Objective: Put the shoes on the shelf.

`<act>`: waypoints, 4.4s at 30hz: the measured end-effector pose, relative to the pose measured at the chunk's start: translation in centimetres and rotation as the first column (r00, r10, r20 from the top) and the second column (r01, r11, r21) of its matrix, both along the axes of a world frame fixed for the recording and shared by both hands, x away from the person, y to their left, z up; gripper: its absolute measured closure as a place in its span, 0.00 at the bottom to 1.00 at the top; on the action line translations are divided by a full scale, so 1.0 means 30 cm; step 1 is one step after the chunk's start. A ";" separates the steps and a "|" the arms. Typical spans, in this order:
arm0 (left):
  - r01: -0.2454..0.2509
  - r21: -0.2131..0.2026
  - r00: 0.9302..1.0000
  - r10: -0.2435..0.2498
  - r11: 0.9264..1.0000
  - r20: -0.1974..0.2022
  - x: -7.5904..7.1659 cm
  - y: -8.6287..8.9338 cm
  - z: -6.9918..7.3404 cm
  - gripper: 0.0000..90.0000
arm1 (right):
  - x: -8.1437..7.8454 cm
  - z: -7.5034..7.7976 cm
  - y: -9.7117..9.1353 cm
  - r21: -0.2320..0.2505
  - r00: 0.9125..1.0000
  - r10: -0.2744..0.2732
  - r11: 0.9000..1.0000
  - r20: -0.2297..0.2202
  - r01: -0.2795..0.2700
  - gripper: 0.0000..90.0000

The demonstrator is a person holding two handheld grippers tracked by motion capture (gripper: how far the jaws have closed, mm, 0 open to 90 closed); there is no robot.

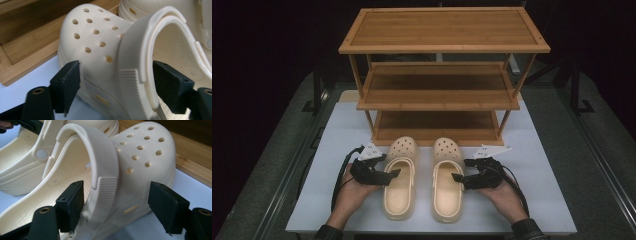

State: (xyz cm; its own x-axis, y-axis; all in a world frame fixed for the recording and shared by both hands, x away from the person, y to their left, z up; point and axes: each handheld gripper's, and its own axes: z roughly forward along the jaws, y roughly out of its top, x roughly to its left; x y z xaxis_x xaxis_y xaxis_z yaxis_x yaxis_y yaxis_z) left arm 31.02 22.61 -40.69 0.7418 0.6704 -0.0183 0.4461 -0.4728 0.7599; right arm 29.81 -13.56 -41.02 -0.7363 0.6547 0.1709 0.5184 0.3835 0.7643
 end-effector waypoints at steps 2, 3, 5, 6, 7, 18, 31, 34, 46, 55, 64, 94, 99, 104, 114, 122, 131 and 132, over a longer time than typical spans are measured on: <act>-0.002 0.007 1.000 0.002 1.000 0.003 0.000 0.000 -0.002 0.34 | -0.002 0.000 0.004 -0.002 1.000 -0.001 1.000 0.003 0.001 0.33; -0.004 0.007 1.000 0.004 1.000 0.006 0.000 0.001 -0.002 0.36 | -0.003 0.000 0.007 -0.010 1.000 -0.001 1.000 0.007 0.001 0.34; -0.011 -0.001 1.000 0.011 1.000 0.002 0.000 0.002 -0.003 0.37 | -0.002 -0.002 0.010 -0.007 1.000 0.006 1.000 0.004 -0.006 0.38; -0.011 -0.001 1.000 0.011 1.000 0.002 0.000 0.002 -0.003 0.38 | -0.002 -0.002 0.010 -0.007 1.000 0.006 1.000 0.004 -0.006 0.38; -0.013 0.004 1.000 0.013 1.000 0.002 -0.002 0.003 0.000 0.39 | -0.005 0.000 0.009 0.002 1.000 0.012 1.000 0.003 -0.012 0.43; -0.023 -0.006 1.000 0.023 1.000 0.001 -0.016 0.012 0.018 0.63 | -0.019 0.020 -0.003 -0.011 1.000 0.003 1.000 0.030 -0.003 0.64; -0.043 0.040 0.998 0.041 0.998 0.044 -0.030 0.009 0.034 0.82 | -0.019 0.036 -0.041 -0.044 0.996 -0.062 0.997 0.066 0.065 0.85; -0.052 0.043 0.998 0.049 0.998 0.049 -0.030 0.018 0.038 0.83 | -0.017 0.038 -0.049 -0.050 0.995 -0.075 0.996 0.072 0.078 0.86; -0.068 0.022 0.997 0.067 0.997 0.049 -0.029 0.043 0.056 0.85 | -0.021 0.056 -0.070 -0.052 0.992 -0.087 0.994 0.094 0.092 0.87; -0.086 0.011 0.994 0.085 0.996 0.068 -0.001 0.030 0.090 0.85 | 0.015 0.096 -0.131 -0.041 0.982 -0.137 0.989 0.128 0.143 0.87; -0.102 0.003 0.990 0.101 0.995 0.095 0.083 -0.014 0.108 0.85 | 0.101 0.128 -0.168 -0.025 0.970 -0.182 0.982 0.163 0.189 0.87; -0.238 0.051 0.952 0.223 0.970 0.208 0.337 -0.207 0.051 0.84 | 0.326 0.066 -0.133 -0.038 0.954 -0.246 0.966 0.173 0.256 0.87; -0.251 0.067 0.946 0.230 0.966 0.229 0.338 -0.230 0.048 0.84 | 0.348 0.079 -0.110 -0.052 0.951 -0.249 0.964 0.183 0.262 0.86; -0.248 0.070 0.945 0.226 0.966 0.236 0.332 -0.245 0.045 0.84 | 0.356 0.071 -0.103 -0.052 0.946 -0.270 0.958 0.182 0.283 0.86; -0.251 0.094 0.945 0.222 0.964 0.240 0.318 -0.252 0.024 0.82 | 0.366 0.054 -0.095 -0.054 0.946 -0.272 0.957 0.177 0.285 0.85; -0.236 0.062 0.953 0.218 0.970 0.209 0.316 -0.251 0.027 0.63 | 0.362 0.055 -0.098 -0.039 0.949 -0.268 0.960 0.166 0.278 0.74; -0.157 0.003 0.979 0.155 0.988 0.133 0.274 -0.173 0.086 0.33 | 0.310 0.095 -0.141 0.003 0.961 -0.251 0.968 0.113 0.252 0.35; -0.139 0.001 0.983 0.138 0.990 0.123 0.263 -0.159 0.092 0.30 | 0.298 0.101 -0.149 0.012 0.964 -0.246 0.969 0.105 0.246 0.31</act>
State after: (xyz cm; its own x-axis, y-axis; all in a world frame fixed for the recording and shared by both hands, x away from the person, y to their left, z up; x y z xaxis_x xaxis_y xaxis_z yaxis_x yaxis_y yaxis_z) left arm 38.92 17.83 -37.93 0.6379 0.7666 0.0737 0.4118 -0.4204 0.8086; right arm 38.76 -18.02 -37.99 -0.5664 0.8180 0.1003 0.5134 0.2550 0.8194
